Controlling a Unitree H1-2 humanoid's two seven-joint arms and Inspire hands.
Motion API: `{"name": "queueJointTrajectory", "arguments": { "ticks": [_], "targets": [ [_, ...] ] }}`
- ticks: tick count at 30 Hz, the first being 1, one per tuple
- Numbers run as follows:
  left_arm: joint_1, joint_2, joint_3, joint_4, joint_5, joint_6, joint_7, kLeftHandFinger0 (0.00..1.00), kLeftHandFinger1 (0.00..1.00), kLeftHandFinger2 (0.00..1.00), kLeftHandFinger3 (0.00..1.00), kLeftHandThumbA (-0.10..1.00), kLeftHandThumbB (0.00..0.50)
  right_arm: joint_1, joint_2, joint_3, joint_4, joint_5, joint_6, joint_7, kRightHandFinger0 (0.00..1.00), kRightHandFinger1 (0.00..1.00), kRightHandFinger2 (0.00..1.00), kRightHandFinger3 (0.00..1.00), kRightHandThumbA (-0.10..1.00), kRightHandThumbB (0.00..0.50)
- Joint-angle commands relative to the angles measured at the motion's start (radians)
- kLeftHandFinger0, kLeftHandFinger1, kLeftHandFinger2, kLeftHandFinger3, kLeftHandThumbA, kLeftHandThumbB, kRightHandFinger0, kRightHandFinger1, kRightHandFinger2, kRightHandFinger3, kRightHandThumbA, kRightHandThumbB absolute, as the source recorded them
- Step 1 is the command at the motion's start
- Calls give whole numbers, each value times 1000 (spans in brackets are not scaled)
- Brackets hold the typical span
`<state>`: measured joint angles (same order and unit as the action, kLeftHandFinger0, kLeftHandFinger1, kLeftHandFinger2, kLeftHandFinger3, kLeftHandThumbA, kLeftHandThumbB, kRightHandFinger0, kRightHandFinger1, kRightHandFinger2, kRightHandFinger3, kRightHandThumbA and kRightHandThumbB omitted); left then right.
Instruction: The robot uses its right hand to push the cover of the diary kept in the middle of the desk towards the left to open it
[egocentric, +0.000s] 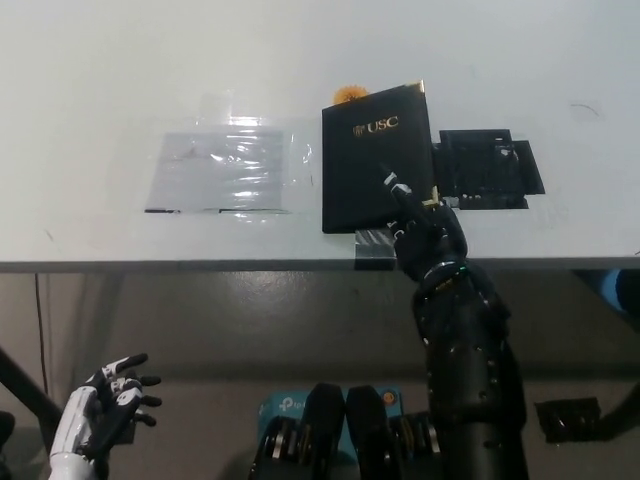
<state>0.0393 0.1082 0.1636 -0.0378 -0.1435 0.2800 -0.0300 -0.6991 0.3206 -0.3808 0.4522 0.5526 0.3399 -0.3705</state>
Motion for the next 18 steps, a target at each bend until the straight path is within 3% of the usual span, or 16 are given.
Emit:
{"name": "queueJointTrajectory", "arguments": {
  "ticks": [1,7,14,18],
  "targets": [
    [-3,3,-7,-22,-1,-9,-6,364,438,518,647,310,276,-39,48,33,16,-19,-22,-2,942,949,992,1000,1000,108],
    [3,5,-17,-21,3,-10,-11,356,438,523,630,313,288,-28,59,63,24,-13,-53,-26,911,928,966,1000,1000,106],
    [-2,10,-33,-20,9,-16,-15,332,415,523,665,301,253,-31,34,152,35,-138,-83,1,870,909,942,1000,1000,114],
    [-2,16,-41,-23,12,-16,-17,320,401,506,645,296,269,-54,-5,229,69,-212,-121,24,949,958,996,1000,1000,140]
  ]
}}
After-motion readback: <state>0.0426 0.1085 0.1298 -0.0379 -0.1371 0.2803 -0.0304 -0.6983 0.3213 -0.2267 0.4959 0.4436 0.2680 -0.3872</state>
